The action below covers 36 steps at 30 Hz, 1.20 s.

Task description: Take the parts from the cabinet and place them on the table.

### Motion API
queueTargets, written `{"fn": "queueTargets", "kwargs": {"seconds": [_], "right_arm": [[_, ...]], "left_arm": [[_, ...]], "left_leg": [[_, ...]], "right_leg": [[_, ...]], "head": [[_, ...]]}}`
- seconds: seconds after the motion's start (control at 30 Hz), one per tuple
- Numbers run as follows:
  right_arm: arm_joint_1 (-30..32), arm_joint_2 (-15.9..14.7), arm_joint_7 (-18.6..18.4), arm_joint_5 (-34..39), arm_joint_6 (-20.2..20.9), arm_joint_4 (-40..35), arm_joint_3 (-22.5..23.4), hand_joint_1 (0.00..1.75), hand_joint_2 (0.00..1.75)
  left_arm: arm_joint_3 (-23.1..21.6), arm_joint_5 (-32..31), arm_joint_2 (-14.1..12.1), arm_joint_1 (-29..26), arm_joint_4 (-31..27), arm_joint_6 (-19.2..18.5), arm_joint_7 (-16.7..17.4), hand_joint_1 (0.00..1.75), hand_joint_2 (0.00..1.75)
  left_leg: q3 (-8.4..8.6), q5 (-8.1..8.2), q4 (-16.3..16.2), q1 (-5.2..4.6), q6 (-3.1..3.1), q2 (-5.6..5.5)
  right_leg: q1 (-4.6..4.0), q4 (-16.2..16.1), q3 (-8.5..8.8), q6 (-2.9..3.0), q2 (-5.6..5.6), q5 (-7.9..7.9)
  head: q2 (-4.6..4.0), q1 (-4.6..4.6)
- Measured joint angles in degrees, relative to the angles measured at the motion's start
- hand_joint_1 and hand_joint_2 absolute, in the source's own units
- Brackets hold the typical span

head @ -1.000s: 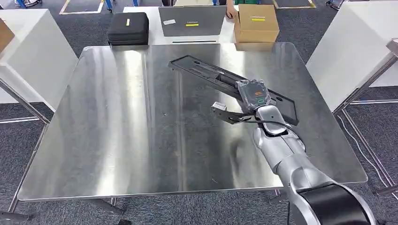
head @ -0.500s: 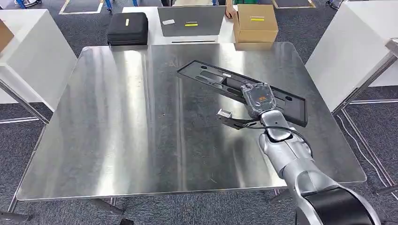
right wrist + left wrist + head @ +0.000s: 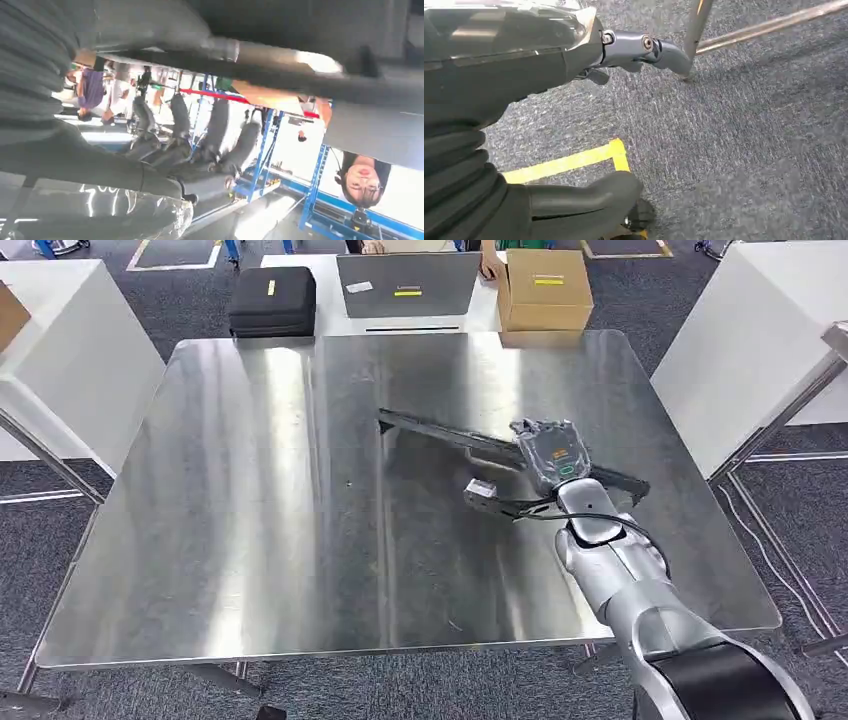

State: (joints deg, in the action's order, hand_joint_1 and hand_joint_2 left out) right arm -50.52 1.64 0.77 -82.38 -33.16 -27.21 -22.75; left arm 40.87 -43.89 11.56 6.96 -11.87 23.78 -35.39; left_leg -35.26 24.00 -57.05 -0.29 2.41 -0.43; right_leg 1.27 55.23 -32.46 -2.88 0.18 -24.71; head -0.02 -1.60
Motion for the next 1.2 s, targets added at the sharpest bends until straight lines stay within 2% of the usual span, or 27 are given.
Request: {"fn": "queueTargets", "kwargs": {"seconds": [0.07, 0.23, 0.57, 0.67, 0.8, 0.83, 0.93, 1.03, 1.2], "right_arm": [[0.08, -0.11, 0.02, 0.09, 0.04, -0.15, 0.00, 0.00, 1.75], [-0.02, -0.42, -0.13, 0.52, 0.48, -0.81, 0.15, 0.00, 1.75], [-1.21, -1.51, 0.96, 3.35, 2.95, -1.75, 1.12, 0.00, 1.75], [-1.98, -1.68, 3.29, 7.85, 7.04, -2.16, 2.60, 0.00, 1.75], [-5.97, -2.25, 7.02, 17.67, 22.68, -3.54, 6.34, 0.00, 1.75], [-6.76, -2.49, 7.17, 18.79, 24.63, -4.04, 7.03, 0.00, 1.75], [-9.84, -2.73, 7.93, 23.51, 28.33, -4.57, 9.14, 0.00, 1.75], [-14.93, -2.84, 7.12, 28.68, 32.94, -4.74, 12.13, 0.00, 1.75], [-19.84, -2.99, 5.29, 30.43, 36.35, -4.66, 13.99, 0.00, 1.75]], "left_arm": [[0.00, 0.02, -0.07, 0.05, 0.00, -1.64, 1.01, 0.00, 0.00], [0.04, -0.17, -0.17, 0.04, 0.00, -1.64, 2.91, 0.00, 0.00], [0.15, 0.00, -0.28, 0.00, 0.00, -2.77, 3.76, 0.00, 0.00], [0.24, 0.13, -0.35, 0.00, 0.00, -3.38, 3.76, 0.00, 0.00], [0.59, 0.59, -0.55, -0.01, 0.00, -3.89, 4.11, 0.00, 0.00], [0.63, 0.59, -0.61, -0.04, 0.00, -3.93, 4.13, 0.00, 0.00], [0.90, 0.77, -0.68, -0.13, 0.00, -3.95, 4.35, 0.00, 0.00], [1.29, 1.11, -0.83, -0.15, 0.02, -3.93, 4.50, 0.00, 0.00], [1.81, 1.40, -0.87, -0.26, 0.02, -3.89, 4.61, 0.00, 0.00]], "left_leg": [[0.00, 0.00, 0.00, 0.00, 0.00, 0.02], [0.00, 0.00, 0.00, 0.00, 0.00, 0.01], [0.01, -0.01, 0.00, 0.00, 0.00, 0.01], [0.00, -0.01, 0.00, -0.01, 0.01, 0.01], [0.00, -0.06, 0.00, -0.01, 0.08, -0.01], [-0.01, -0.07, 0.00, -0.01, 0.07, -0.04], [-0.04, -0.07, 0.00, -0.04, 0.08, 0.01], [-0.02, -0.07, -0.01, -0.04, 0.08, 0.05], [-0.02, -0.07, 0.00, -0.03, 0.07, 0.02]], "right_leg": [[0.00, 0.00, 0.01, 0.00, 0.00, 0.00], [0.00, 0.00, 0.01, 0.00, 0.00, 0.00], [0.00, 0.00, 0.03, 0.00, 0.00, 0.00], [0.00, 0.01, 0.04, 0.00, 0.01, 0.01], [0.00, 0.02, 0.03, 0.00, -0.02, 0.01], [0.00, 0.02, 0.03, 0.00, -0.04, 0.01], [0.01, 0.05, 0.01, -0.05, -0.02, 0.05], [0.01, 0.04, -0.01, -0.05, -0.02, 0.05], [0.00, 0.05, 0.00, -0.05, -0.02, 0.04]], "head": [[0.00, -0.02], [0.00, 0.02], [0.00, 0.04], [0.00, 0.07], [0.00, 0.04], [0.00, 0.06], [0.00, 0.04], [0.00, 0.02], [0.00, 0.04]]}}
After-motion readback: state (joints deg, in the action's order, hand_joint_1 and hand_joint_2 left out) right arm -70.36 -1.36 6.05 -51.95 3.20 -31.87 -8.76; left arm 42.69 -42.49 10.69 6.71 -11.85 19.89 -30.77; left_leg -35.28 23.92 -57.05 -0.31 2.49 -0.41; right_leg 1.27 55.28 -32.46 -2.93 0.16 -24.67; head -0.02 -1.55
